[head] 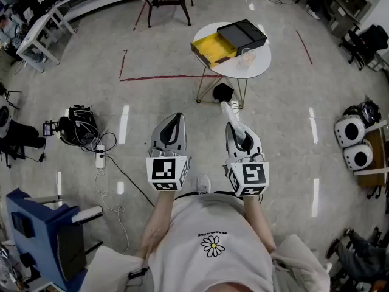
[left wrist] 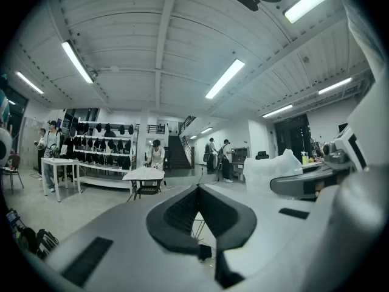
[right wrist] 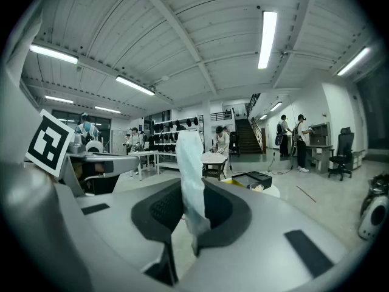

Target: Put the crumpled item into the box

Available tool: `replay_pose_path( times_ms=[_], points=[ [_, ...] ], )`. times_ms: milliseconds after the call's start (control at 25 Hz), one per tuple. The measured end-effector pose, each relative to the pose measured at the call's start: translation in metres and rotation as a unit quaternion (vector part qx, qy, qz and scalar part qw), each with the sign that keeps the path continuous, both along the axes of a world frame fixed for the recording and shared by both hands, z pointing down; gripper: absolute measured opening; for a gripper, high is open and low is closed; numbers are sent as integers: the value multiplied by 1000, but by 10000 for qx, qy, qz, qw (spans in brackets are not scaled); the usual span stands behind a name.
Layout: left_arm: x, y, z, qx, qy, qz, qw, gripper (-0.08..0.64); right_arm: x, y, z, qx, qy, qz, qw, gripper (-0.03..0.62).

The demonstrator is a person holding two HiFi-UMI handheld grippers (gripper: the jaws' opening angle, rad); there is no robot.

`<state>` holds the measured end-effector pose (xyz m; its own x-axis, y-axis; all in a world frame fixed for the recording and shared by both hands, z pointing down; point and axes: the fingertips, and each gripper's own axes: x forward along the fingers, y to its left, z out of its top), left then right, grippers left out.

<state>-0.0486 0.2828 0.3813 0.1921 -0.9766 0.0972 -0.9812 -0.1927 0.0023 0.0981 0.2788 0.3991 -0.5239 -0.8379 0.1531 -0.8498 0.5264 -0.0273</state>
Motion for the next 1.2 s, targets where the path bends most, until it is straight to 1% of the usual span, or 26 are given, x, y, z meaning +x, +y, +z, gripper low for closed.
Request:
replay_pose_path(
  times_ms=[360,560,680,760,920,1040,1200],
  points=[
    [3,-18,6,-76,-64,19,9999,0,-5,-17,6,6,47,-114,9999,51],
    [0,-26,8,-107,56,-21,9999,0,-2,-26,9,-62,-214,-67,9997,51],
    [0,-36,14,-137,69,-14,9999,0,-3,-35,14,-47,-114,-104,9999,51],
    [-1,-45,13,-132,108,3,9999,0,-2,-44,15,-39,-44,-29,10000,51],
    [0,-77,10,-36,88,146,9998,0,2,-72,16,42,112,208,9997,51],
    [-1,-109,12,-48,169,244,9995,0,4,-98,16,81,199,304,9993,51],
    [0,-156,2,36,189,509,9985,0,7,-133,9,131,218,589,9979,51]
  ],
)
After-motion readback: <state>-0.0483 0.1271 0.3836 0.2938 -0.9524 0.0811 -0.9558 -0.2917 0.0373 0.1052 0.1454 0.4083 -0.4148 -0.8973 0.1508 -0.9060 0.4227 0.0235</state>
